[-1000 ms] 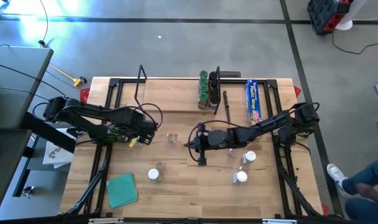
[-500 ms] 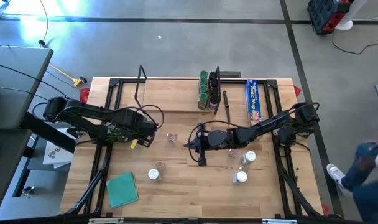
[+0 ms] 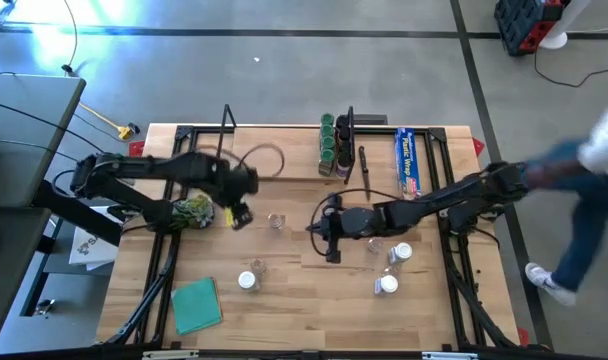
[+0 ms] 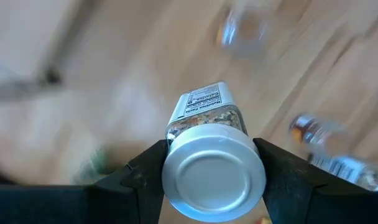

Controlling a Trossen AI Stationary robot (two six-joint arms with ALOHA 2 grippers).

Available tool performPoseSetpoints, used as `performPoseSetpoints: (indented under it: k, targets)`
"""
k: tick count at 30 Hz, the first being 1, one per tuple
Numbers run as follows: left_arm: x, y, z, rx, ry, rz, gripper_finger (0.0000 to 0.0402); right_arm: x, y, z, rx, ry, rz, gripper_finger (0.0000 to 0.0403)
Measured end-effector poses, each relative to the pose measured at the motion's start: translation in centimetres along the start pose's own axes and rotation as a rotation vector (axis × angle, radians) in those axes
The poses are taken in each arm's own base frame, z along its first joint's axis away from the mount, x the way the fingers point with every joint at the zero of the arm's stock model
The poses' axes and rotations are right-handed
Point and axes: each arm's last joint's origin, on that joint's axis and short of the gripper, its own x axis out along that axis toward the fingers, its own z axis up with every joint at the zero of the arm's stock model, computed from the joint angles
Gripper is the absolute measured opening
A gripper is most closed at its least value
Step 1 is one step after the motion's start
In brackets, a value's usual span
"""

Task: Shelf spices
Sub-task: Put the white seasoning bottle on the shelf

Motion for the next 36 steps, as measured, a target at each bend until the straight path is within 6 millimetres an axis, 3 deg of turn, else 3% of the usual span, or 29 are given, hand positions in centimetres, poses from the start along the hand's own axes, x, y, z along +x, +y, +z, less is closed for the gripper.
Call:
performPoseSetpoints:
  k: [7, 12, 18, 23, 30, 33, 36]
  targets:
    - [-4.4, 3.3, 5.5, 0.279, -0.220, 0.051, 0.0200, -6.2, 0.4, 2.1, -0.025, 0.000, -0.089, 0.0000]
    - [-4.3, 5.5, 11.4, 0.472, -0.249, 0.105, 0.0200, -9.9, 0.4, 3.0, 0.010, -0.032, -0.128, 0.0000]
    - [-2.0, 7.8, 18.6, 0.695, -0.210, 0.177, 0.0200, -12.1, 0.6, 2.7, 0.082, -0.018, -0.209, 0.0000]
    - [1.0, 9.8, 22.6, 0.880, -0.133, 0.193, 0.0200, -12.3, 0.9, 2.2, 0.150, 0.006, -0.226, 0.0000]
    - [5.0, 13.0, 24.9, 0.918, -0.088, 0.199, 0.0204, -12.4, 1.0, 2.0, 0.216, 0.017, -0.227, 0.0000]
    - [6.9, 13.7, 25.1, 0.915, -0.044, 0.178, 0.0206, -12.4, 1.0, 1.9, 0.217, 0.024, -0.229, 0.0000]
    - [7.4, 13.8, 25.3, 0.919, -0.041, 0.163, 0.0206, -12.4, 1.0, 1.8, 0.213, 0.031, -0.231, 0.0000]
